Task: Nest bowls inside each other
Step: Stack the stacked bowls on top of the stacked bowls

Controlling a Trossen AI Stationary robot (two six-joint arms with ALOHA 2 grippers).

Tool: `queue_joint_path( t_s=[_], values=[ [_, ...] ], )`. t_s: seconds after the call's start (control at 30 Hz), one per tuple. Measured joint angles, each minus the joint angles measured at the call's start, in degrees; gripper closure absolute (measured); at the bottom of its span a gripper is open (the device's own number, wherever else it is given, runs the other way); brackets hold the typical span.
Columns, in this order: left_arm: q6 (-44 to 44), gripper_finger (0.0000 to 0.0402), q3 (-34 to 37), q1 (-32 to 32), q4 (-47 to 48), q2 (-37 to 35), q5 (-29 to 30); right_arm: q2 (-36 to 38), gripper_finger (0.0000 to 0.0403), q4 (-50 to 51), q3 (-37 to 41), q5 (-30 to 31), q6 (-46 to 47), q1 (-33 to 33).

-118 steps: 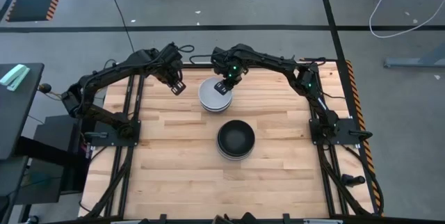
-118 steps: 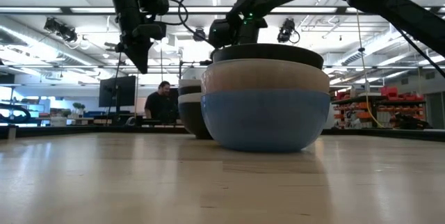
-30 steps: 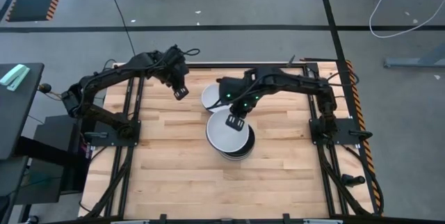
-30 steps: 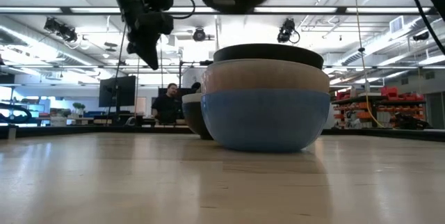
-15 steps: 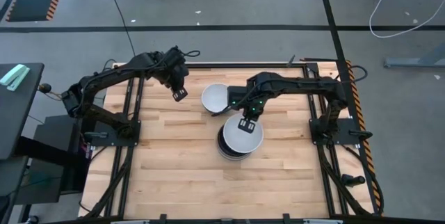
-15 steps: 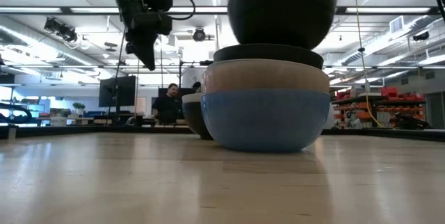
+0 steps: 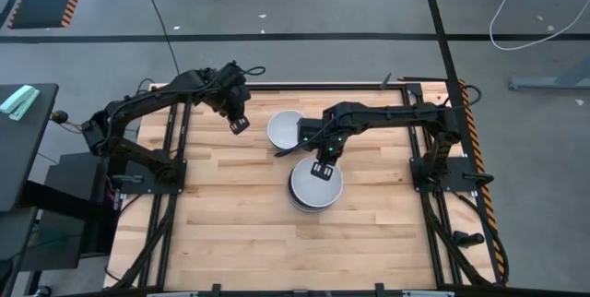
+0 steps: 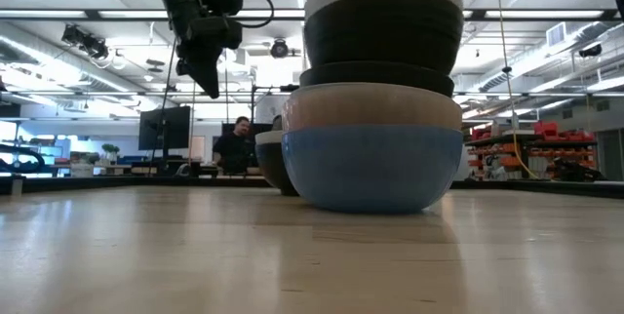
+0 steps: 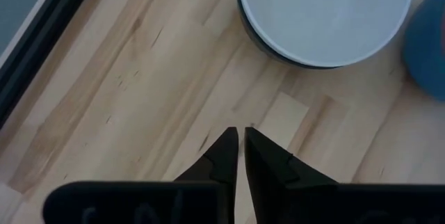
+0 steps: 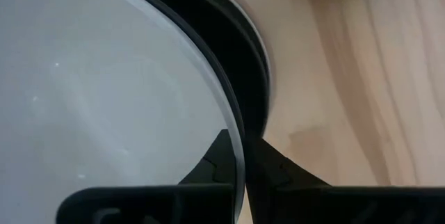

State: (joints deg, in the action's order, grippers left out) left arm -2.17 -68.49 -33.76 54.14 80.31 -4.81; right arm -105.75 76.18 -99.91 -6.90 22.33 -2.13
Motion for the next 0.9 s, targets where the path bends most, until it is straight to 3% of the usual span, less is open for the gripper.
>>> queue_joint_path(
  t_s=[0.67, 0.9],
  values=[
    [1.6, 0.0368, 0.0, 0.0, -0.6, 0.0, 0.0, 0.0, 0.0390, -7.8, 6.5, 0.5, 1.1, -3.1],
    [1.6, 0.0377, 0.0, 0.0, -0.6, 0.0, 0.0, 0.0, 0.0342, -7.6, 6.5, -0.2, 2.2, -2.6]
  ],
)
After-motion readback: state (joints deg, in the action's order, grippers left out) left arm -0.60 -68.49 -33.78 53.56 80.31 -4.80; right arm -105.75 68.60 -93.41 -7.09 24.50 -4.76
